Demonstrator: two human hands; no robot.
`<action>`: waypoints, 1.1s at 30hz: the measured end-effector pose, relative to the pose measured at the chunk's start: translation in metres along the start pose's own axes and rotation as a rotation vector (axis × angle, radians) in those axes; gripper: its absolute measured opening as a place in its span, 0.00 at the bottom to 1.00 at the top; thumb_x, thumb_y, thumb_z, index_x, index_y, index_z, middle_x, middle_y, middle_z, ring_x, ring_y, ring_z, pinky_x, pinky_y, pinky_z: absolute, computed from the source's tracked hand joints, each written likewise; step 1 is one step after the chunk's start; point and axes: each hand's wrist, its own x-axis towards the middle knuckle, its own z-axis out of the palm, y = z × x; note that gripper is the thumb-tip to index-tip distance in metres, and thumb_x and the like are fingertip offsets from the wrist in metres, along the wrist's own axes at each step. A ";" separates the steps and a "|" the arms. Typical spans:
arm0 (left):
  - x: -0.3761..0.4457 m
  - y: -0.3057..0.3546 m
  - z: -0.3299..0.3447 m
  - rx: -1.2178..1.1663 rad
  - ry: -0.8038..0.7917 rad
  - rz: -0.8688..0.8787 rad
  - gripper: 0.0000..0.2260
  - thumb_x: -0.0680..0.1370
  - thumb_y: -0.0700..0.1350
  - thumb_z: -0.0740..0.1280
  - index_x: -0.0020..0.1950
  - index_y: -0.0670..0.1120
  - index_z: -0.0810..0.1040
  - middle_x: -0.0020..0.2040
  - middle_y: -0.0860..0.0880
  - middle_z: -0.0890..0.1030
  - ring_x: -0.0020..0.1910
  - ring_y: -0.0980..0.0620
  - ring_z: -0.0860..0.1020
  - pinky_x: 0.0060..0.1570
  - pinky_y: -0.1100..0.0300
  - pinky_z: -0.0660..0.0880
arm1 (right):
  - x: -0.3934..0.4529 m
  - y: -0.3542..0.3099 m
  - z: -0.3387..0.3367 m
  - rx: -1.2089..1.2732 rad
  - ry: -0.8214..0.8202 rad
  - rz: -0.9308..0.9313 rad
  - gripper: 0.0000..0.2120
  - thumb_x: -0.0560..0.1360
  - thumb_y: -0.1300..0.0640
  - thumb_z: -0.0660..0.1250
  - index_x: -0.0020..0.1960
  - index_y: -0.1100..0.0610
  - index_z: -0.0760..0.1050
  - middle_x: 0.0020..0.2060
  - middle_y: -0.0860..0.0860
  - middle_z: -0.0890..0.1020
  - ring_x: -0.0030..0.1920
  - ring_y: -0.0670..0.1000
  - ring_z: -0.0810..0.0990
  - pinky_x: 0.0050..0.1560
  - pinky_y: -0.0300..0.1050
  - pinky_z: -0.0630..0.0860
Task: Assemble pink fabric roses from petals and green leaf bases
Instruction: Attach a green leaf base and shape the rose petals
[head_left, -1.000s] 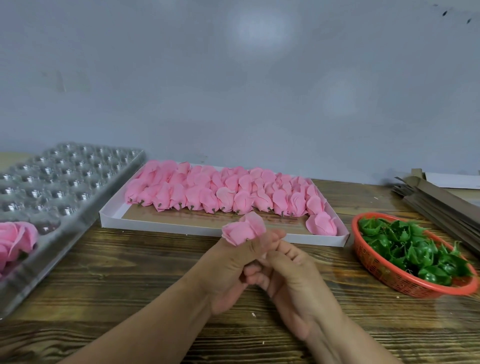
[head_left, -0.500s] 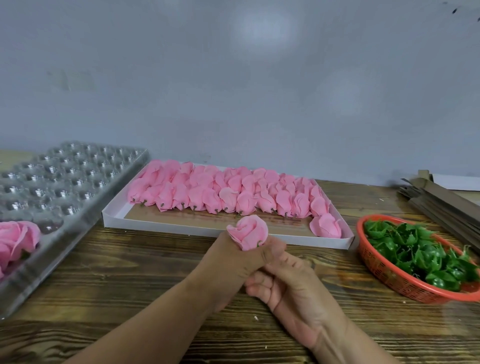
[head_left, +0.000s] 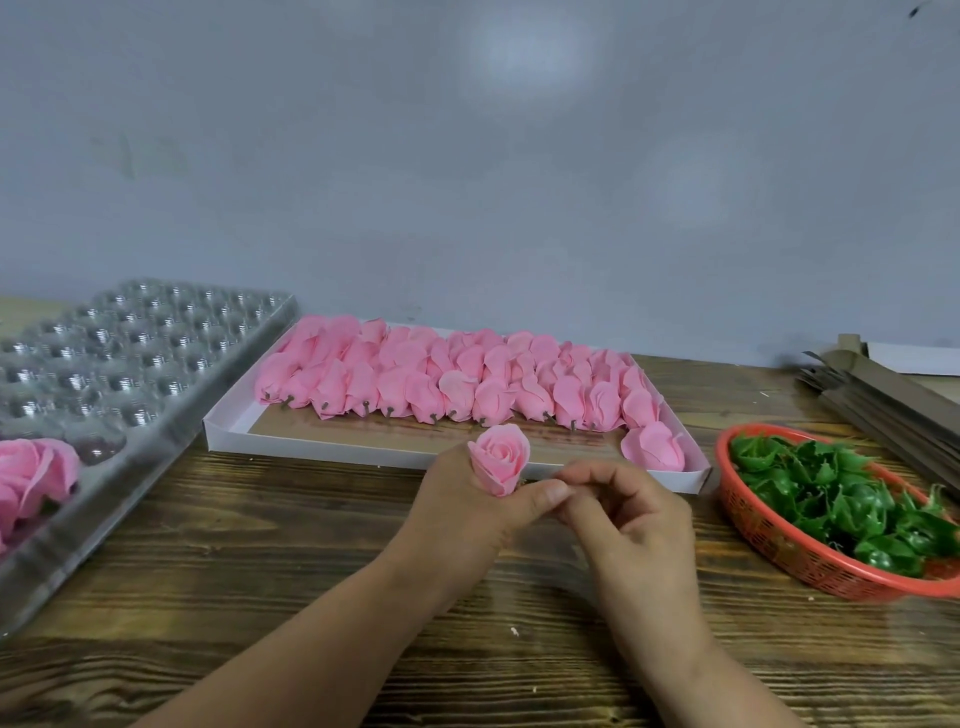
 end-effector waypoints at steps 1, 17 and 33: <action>0.000 0.001 -0.001 -0.007 -0.025 0.005 0.16 0.72 0.36 0.73 0.25 0.49 0.78 0.22 0.58 0.73 0.24 0.65 0.71 0.28 0.74 0.68 | 0.000 -0.001 0.000 -0.016 0.002 -0.031 0.11 0.68 0.73 0.68 0.38 0.57 0.79 0.31 0.54 0.82 0.32 0.46 0.78 0.36 0.39 0.76; 0.003 -0.004 0.001 -0.001 -0.230 -0.041 0.11 0.73 0.26 0.65 0.55 0.30 0.73 0.42 0.43 0.79 0.43 0.53 0.77 0.44 0.62 0.74 | 0.002 -0.005 -0.004 -0.082 -0.150 -0.228 0.03 0.62 0.62 0.71 0.33 0.58 0.78 0.33 0.55 0.75 0.36 0.48 0.73 0.39 0.38 0.71; 0.001 -0.007 0.000 -0.038 -0.262 -0.073 0.05 0.64 0.33 0.62 0.38 0.38 0.74 0.28 0.52 0.70 0.29 0.59 0.68 0.29 0.67 0.66 | -0.001 0.002 -0.004 -0.086 -0.276 -0.081 0.07 0.71 0.69 0.70 0.38 0.58 0.77 0.34 0.55 0.78 0.37 0.50 0.75 0.42 0.47 0.73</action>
